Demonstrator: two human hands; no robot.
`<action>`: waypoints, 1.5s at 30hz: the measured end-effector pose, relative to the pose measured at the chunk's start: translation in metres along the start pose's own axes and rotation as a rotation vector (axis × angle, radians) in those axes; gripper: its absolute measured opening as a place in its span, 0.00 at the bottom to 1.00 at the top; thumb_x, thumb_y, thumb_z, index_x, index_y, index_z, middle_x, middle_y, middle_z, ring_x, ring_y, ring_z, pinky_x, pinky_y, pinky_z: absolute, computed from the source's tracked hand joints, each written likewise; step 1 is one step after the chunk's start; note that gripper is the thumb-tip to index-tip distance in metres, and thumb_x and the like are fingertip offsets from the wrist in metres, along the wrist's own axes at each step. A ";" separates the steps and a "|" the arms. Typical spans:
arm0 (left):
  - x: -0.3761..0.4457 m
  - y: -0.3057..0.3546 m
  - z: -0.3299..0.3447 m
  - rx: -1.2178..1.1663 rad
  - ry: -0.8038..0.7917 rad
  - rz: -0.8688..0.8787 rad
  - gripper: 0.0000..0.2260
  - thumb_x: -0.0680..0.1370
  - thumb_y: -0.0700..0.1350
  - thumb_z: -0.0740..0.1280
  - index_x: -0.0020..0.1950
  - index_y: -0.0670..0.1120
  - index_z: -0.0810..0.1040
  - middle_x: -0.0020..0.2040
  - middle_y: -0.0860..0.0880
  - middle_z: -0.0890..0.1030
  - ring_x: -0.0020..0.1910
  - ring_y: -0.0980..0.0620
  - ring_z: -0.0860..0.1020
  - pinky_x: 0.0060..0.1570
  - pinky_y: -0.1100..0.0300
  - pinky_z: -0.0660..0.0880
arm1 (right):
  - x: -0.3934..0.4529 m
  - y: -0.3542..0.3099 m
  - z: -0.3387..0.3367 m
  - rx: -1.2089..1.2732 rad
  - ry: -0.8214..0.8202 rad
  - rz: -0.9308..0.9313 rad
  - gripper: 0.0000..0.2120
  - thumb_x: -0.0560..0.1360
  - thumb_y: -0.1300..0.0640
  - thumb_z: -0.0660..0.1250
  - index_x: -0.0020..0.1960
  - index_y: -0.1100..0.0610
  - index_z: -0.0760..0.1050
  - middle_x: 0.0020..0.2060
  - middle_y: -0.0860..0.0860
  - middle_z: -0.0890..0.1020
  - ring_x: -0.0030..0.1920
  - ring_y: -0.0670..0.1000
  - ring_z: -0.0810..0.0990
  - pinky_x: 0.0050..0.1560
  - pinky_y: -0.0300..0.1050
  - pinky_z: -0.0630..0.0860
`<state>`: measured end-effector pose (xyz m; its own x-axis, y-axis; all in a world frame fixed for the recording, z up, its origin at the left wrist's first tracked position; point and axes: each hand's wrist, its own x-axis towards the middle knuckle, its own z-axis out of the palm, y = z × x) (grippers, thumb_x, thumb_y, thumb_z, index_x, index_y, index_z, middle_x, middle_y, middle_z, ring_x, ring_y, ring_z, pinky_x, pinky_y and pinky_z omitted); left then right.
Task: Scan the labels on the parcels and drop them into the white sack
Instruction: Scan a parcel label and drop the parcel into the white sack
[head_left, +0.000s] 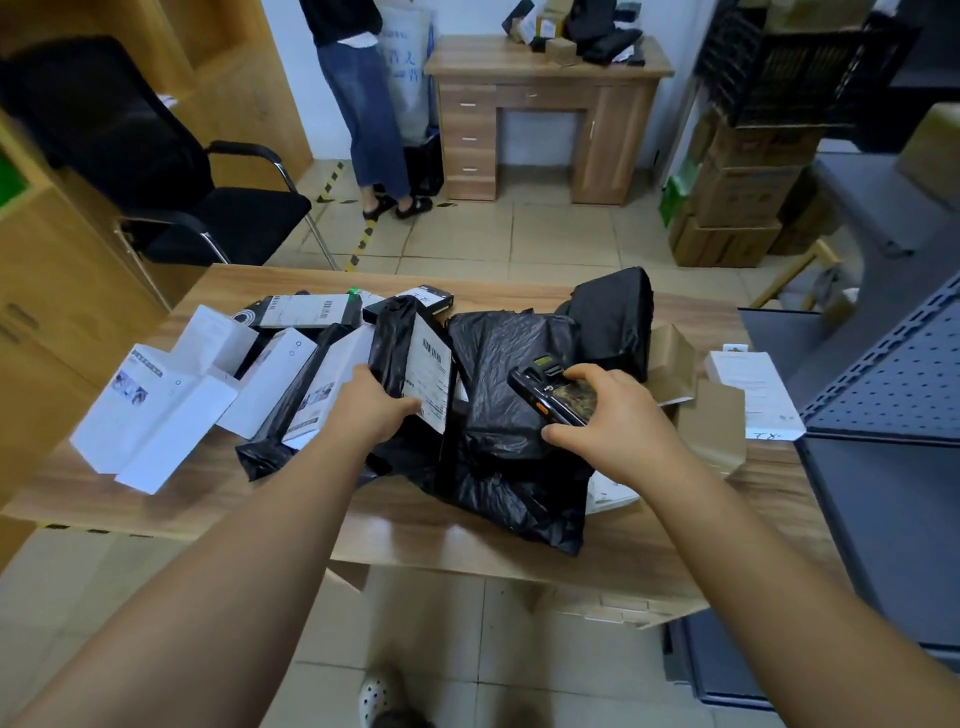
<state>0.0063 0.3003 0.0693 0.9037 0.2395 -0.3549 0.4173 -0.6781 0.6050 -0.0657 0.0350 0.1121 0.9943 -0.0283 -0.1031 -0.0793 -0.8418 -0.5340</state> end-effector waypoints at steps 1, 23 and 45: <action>-0.003 -0.001 -0.002 -0.022 0.023 0.034 0.39 0.74 0.51 0.74 0.77 0.41 0.57 0.69 0.40 0.72 0.63 0.40 0.74 0.53 0.50 0.73 | 0.000 -0.002 -0.003 0.015 0.013 -0.003 0.34 0.68 0.43 0.75 0.72 0.45 0.67 0.59 0.50 0.73 0.60 0.52 0.74 0.54 0.48 0.75; -0.023 0.071 -0.062 -0.792 0.168 0.402 0.29 0.70 0.41 0.78 0.66 0.49 0.69 0.59 0.49 0.80 0.55 0.48 0.81 0.52 0.50 0.81 | -0.011 -0.081 -0.108 0.033 0.074 -0.193 0.31 0.65 0.40 0.76 0.66 0.39 0.71 0.54 0.47 0.75 0.47 0.47 0.77 0.50 0.51 0.80; -0.010 0.051 -0.100 -0.742 0.218 0.548 0.21 0.71 0.43 0.78 0.60 0.55 0.76 0.54 0.54 0.83 0.52 0.55 0.82 0.48 0.60 0.80 | 0.000 -0.118 -0.101 0.099 0.136 -0.209 0.32 0.65 0.42 0.77 0.66 0.42 0.71 0.54 0.45 0.77 0.48 0.46 0.78 0.50 0.49 0.79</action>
<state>0.0282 0.3327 0.1752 0.9585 0.1942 0.2089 -0.1842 -0.1375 0.9732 -0.0488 0.0798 0.2595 0.9898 0.0626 0.1278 0.1284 -0.7806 -0.6117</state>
